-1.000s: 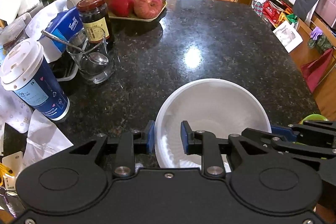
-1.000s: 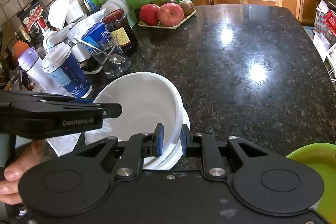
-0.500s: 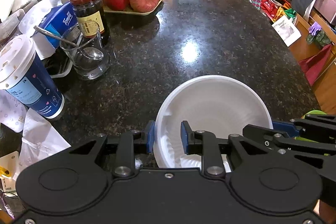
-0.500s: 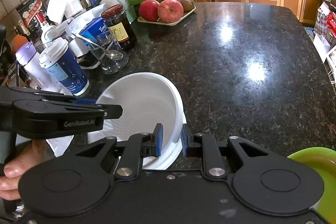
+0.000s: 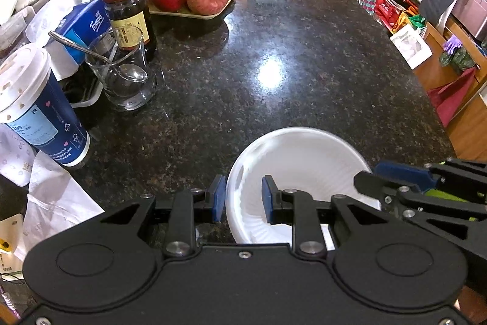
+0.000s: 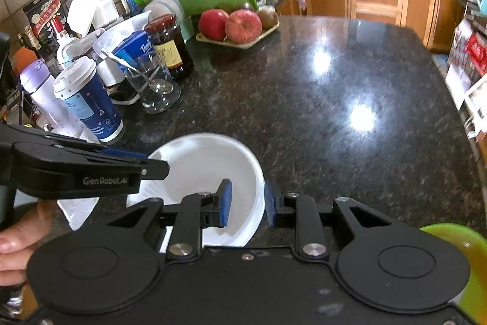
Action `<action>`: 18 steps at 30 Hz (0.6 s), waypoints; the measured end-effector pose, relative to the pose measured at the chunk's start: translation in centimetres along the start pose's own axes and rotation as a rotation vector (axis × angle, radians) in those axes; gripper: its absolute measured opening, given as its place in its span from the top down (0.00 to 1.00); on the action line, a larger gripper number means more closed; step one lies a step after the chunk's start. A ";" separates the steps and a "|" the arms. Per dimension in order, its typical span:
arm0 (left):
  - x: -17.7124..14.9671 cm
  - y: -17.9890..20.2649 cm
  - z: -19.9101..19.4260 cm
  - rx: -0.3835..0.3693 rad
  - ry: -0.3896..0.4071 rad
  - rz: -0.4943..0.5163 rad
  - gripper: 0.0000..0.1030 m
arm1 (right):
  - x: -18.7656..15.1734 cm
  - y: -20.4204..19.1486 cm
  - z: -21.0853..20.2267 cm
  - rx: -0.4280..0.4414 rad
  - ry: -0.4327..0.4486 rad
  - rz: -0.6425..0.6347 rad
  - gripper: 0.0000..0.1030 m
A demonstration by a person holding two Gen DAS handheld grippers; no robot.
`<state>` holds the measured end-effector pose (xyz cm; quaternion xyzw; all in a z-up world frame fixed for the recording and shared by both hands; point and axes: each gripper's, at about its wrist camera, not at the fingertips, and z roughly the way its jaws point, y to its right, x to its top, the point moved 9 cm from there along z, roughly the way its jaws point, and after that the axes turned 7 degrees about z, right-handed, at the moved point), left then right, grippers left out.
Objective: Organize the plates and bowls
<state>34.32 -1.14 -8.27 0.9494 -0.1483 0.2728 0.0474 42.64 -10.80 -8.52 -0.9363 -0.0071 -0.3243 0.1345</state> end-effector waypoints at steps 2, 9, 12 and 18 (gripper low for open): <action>0.0 0.0 -0.1 -0.001 0.003 0.000 0.68 | 0.3 0.0 -0.3 -0.007 0.021 -0.013 0.74; 0.2 -0.2 -0.5 0.008 0.021 -0.002 0.68 | 0.4 0.4 -0.6 -0.002 0.027 -0.006 0.74; 0.2 -0.5 -0.8 0.016 0.033 -0.004 0.68 | 0.4 0.4 -0.6 0.001 0.027 0.002 0.74; 0.3 -1.0 -1.6 0.032 0.069 -0.012 0.68 | 0.6 0.4 -1.1 0.004 0.046 0.016 0.73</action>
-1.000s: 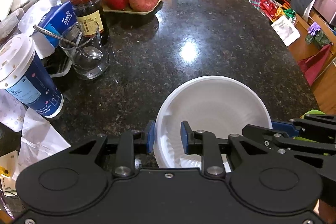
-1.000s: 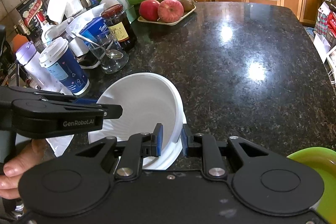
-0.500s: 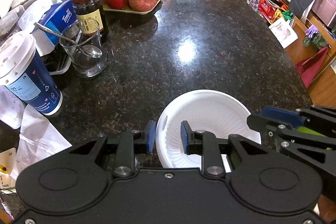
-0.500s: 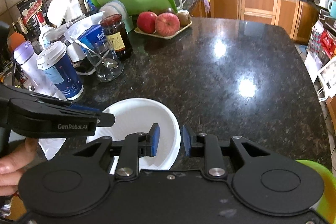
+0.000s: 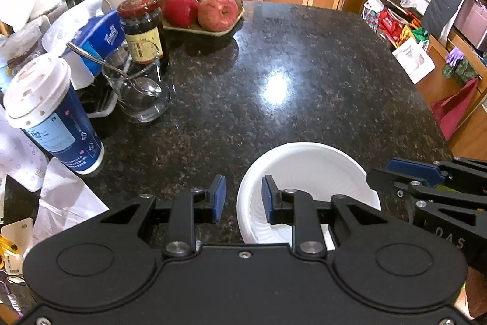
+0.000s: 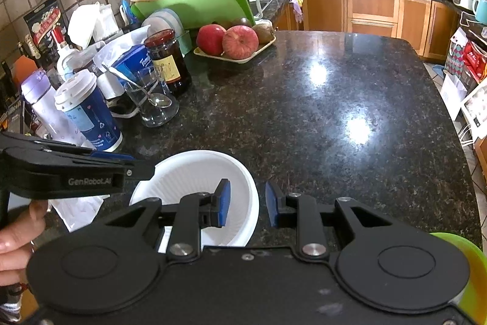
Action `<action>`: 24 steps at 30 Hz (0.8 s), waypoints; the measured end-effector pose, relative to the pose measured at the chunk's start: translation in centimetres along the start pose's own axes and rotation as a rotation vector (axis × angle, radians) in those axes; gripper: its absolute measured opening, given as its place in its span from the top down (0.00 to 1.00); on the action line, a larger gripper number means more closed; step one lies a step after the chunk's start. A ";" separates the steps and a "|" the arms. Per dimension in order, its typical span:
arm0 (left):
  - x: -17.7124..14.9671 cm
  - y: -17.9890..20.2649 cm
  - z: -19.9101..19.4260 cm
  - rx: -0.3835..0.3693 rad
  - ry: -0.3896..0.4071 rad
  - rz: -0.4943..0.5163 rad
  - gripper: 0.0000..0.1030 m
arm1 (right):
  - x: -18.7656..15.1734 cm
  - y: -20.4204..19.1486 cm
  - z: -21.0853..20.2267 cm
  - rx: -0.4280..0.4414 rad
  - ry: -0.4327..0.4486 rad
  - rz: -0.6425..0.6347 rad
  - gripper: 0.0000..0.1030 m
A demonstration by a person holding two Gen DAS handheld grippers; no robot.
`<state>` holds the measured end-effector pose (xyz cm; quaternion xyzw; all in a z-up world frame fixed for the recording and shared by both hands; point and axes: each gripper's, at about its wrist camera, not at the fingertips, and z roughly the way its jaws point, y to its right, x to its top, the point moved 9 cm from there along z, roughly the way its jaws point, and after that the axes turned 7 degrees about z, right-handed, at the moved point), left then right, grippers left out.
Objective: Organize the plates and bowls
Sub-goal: 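Lower the white bowl onto the counter and open the left gripper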
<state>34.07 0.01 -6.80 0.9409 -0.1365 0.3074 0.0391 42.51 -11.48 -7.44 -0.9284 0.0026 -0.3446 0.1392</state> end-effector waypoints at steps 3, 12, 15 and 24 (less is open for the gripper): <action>0.2 -0.4 -0.6 0.026 0.036 -0.001 0.68 | 0.1 0.0 -0.3 -0.001 0.014 0.010 0.72; 0.1 -1.7 -2.1 0.090 0.148 -0.015 0.68 | -0.2 0.1 -1.7 -0.015 0.084 0.031 0.67; -0.3 -1.8 -2.4 0.092 0.175 -0.009 0.66 | -0.5 0.2 -2.2 -0.024 0.108 0.042 0.65; -2.0 -1.3 -2.4 0.067 0.185 0.012 0.60 | -2.4 -0.5 -3.2 -0.060 0.173 0.049 0.57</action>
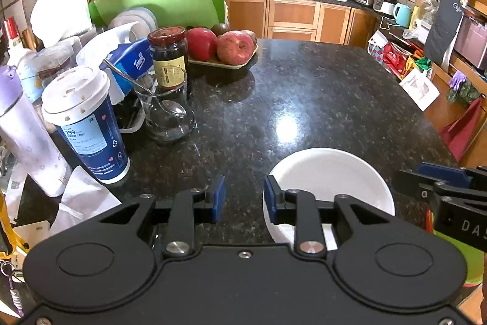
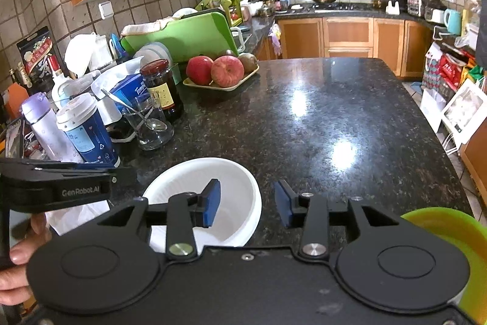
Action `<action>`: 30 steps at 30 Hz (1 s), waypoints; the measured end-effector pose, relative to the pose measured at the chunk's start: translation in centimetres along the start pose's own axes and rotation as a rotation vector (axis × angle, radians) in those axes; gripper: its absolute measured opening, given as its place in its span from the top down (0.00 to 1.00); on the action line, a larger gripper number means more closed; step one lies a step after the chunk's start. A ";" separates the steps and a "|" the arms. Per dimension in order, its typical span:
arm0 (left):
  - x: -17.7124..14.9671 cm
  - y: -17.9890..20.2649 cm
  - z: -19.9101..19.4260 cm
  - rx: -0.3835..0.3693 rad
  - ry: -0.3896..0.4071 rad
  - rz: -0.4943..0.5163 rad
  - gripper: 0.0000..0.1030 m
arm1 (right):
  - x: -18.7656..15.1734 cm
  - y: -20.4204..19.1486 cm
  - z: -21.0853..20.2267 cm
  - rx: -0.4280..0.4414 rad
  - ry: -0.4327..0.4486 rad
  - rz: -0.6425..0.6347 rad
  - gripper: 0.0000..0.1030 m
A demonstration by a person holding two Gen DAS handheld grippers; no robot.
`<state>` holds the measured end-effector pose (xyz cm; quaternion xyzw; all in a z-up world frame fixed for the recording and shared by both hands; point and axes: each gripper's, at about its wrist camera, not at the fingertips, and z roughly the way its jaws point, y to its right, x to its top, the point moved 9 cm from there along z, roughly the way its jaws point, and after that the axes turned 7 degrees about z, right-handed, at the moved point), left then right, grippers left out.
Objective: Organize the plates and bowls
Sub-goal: 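Lower the white bowl onto the counter and open the left gripper, then move the left gripper to the rim of the nested white bowls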
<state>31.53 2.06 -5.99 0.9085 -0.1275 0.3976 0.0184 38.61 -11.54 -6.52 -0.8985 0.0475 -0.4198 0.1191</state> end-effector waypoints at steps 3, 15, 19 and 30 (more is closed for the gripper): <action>-0.6 0.1 -0.2 0.007 0.006 0.012 0.60 | -0.6 -0.2 -0.4 -0.019 0.025 0.001 0.56; -3.0 -0.9 0.0 0.057 -0.037 0.008 0.60 | -2.6 -1.5 -2.2 -0.141 0.167 -0.013 0.56; -3.5 -1.3 -0.2 0.037 -0.032 0.002 0.60 | -3.4 -2.1 -2.5 -0.160 0.169 -0.003 0.56; -4.6 -2.1 0.1 0.013 -0.045 -0.039 0.60 | -4.6 -1.8 -2.8 -0.150 0.180 0.091 0.56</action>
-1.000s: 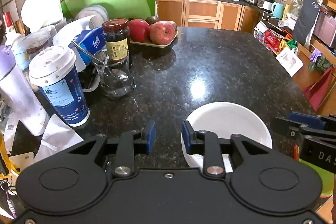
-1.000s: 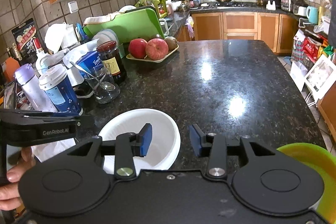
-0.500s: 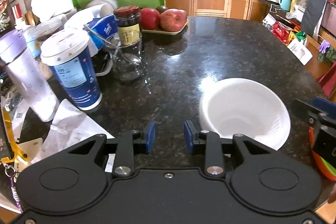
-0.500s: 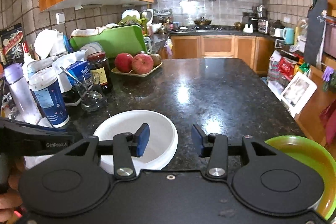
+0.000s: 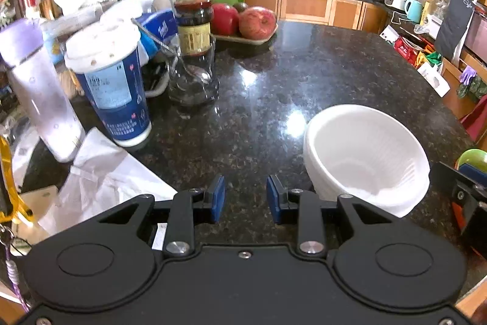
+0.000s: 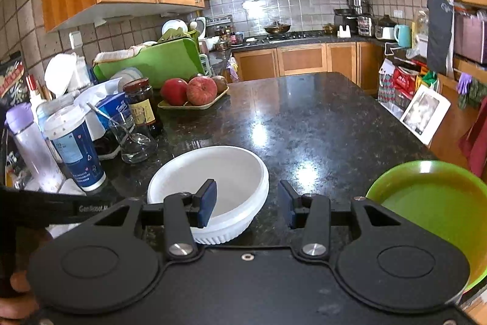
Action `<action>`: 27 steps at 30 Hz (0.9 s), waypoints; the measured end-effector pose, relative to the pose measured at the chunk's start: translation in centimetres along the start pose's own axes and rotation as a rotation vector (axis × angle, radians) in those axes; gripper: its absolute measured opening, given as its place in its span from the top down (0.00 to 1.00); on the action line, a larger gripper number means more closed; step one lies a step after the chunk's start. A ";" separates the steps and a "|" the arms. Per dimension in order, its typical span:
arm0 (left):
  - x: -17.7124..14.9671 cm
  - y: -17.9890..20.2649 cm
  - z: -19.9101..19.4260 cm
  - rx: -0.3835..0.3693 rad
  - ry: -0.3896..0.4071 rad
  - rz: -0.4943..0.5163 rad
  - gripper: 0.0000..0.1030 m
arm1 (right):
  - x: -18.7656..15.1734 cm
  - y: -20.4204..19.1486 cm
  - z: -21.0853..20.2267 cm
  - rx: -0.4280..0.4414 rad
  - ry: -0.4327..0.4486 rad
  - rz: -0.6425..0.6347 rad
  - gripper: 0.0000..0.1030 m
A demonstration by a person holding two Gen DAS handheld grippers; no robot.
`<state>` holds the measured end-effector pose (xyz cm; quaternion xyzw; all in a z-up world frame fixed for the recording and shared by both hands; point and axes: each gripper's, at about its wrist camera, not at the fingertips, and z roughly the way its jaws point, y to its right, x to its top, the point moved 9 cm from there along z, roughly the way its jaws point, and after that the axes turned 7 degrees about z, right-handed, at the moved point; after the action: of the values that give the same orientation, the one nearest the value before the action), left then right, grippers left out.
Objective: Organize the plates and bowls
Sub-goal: 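Move the left gripper to the rim of the nested white bowls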
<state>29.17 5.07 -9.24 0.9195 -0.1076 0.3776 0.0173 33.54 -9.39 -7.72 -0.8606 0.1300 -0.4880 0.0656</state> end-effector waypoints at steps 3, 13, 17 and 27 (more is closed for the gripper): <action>-0.1 0.3 -0.2 -0.022 -0.008 0.002 0.60 | 0.2 0.4 0.3 0.005 0.011 0.006 0.56; 0.9 1.6 -1.1 0.026 0.020 -0.065 0.60 | 1.1 1.6 2.5 0.090 -0.028 -0.004 0.55; 0.9 2.1 -0.5 0.061 0.000 -0.094 0.60 | 1.2 2.1 3.3 0.120 -0.055 -0.011 0.55; 0.6 3.6 -0.7 0.148 -0.013 -0.131 0.60 | 2.0 3.2 3.8 0.192 -0.066 -0.019 0.55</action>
<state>28.30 1.53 -8.49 0.9259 -0.0191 0.3764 -0.0269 37.20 -13.12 -8.82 -0.8672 0.0725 -0.4700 0.1473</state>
